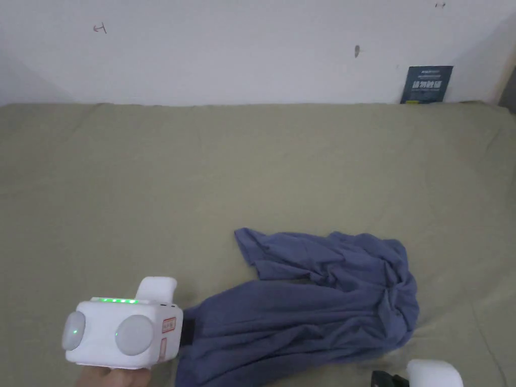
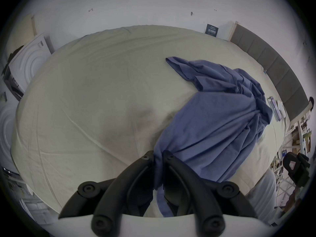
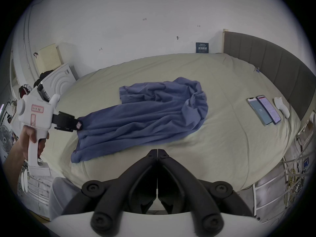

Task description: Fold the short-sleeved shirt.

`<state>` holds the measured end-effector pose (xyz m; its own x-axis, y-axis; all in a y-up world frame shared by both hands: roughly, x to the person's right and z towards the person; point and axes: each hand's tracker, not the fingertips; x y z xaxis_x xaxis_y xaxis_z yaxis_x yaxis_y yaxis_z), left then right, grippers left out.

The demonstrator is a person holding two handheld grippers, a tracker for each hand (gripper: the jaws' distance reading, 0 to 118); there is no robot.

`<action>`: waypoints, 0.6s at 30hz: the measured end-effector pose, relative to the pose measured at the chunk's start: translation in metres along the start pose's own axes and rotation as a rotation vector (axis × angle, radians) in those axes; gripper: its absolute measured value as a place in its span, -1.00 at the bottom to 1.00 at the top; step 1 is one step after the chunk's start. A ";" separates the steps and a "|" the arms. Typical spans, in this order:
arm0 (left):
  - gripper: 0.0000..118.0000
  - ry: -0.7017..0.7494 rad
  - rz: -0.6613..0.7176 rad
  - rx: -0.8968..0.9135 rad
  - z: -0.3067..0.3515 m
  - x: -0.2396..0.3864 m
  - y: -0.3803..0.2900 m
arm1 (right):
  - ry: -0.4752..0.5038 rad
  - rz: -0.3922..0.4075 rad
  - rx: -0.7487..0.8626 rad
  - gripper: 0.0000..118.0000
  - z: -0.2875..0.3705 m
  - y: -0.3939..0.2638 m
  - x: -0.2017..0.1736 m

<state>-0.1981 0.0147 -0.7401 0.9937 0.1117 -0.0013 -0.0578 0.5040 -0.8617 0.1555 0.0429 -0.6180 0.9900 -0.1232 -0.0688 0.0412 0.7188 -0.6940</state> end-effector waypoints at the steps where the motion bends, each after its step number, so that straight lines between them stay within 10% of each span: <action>1: -0.87 -0.001 0.003 0.002 -0.001 -0.003 0.000 | -0.005 -0.001 0.004 -0.98 -0.001 0.005 0.002; 18: -0.87 -0.039 -0.011 -0.026 -0.022 -0.010 -0.004 | -0.194 0.051 -0.092 -0.98 -0.173 0.213 0.110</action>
<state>-0.2059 -0.0074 -0.7475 0.9898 0.1400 0.0278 -0.0438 0.4833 -0.8743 0.2501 0.0644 -0.8975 0.9982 0.0524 0.0277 -0.0134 0.6539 -0.7564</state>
